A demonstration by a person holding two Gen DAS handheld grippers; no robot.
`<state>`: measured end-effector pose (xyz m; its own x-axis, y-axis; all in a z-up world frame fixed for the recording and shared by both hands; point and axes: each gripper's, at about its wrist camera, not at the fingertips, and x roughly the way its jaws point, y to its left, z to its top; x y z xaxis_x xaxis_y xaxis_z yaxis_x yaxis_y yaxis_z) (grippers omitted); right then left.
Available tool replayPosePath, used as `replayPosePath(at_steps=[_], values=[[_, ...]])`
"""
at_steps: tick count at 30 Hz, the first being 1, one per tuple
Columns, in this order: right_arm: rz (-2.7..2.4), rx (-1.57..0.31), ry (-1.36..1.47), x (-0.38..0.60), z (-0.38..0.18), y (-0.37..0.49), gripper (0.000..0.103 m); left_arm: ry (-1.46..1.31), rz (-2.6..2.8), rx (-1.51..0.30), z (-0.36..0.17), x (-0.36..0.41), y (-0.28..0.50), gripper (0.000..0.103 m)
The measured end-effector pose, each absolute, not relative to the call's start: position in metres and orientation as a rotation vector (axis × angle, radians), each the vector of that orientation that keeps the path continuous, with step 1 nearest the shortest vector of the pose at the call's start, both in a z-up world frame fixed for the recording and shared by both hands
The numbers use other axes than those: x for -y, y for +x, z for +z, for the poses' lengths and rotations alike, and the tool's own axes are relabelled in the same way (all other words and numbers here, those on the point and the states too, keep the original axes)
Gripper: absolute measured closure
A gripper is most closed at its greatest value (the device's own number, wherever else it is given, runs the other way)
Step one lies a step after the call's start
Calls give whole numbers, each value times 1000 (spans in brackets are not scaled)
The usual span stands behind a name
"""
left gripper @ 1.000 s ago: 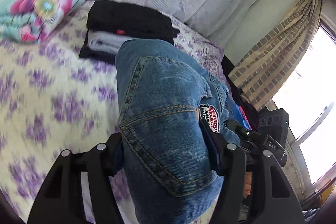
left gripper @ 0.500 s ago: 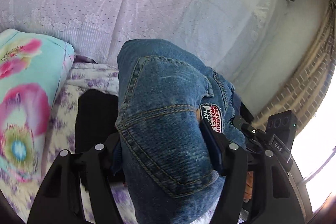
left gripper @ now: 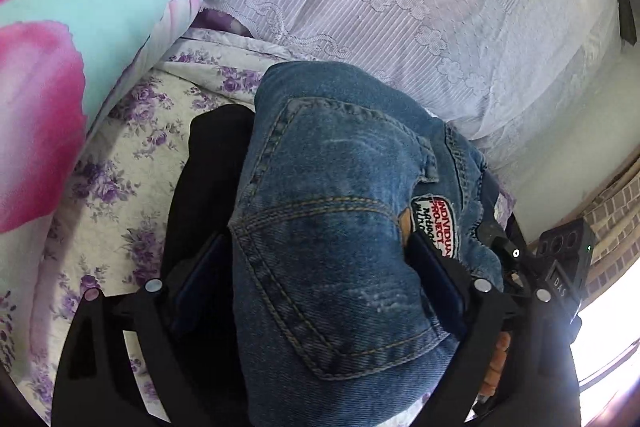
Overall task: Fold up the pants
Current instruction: 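Carry the folded jeans with both tools onto the stack of folded clothes, then open both tools and withdraw them from the jeans on the stack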
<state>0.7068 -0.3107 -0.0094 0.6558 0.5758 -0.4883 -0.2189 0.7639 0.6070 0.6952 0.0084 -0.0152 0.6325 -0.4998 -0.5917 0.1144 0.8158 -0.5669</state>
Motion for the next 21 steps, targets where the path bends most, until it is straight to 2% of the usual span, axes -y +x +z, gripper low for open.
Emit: replayPosePath(at_steps=[4, 7, 10, 15, 17, 20, 21], values=[[461, -719, 533, 309, -8, 703, 39, -477, -287, -817, -8, -2, 691, 7], [444, -726, 530, 309, -3, 703, 33, -459, -249, -820, -3, -2, 687, 7], [366, -713, 461, 305, 11, 694, 21, -373, -179, -777, 12, 2, 675, 8], [327, -582, 373, 301, 41, 665, 20, -206, -75, -727, 36, 10, 652, 8], [267, -642, 269, 290, 39, 665, 19, -120, -9, -738, 38, 16, 647, 6], [206, -719, 264, 288, 23, 668, 4, -70, 53, -801, 30, 20, 647, 4], [210, -728, 291, 291, 22, 668, 4, -86, 60, -796, 30, 20, 645, 4]])
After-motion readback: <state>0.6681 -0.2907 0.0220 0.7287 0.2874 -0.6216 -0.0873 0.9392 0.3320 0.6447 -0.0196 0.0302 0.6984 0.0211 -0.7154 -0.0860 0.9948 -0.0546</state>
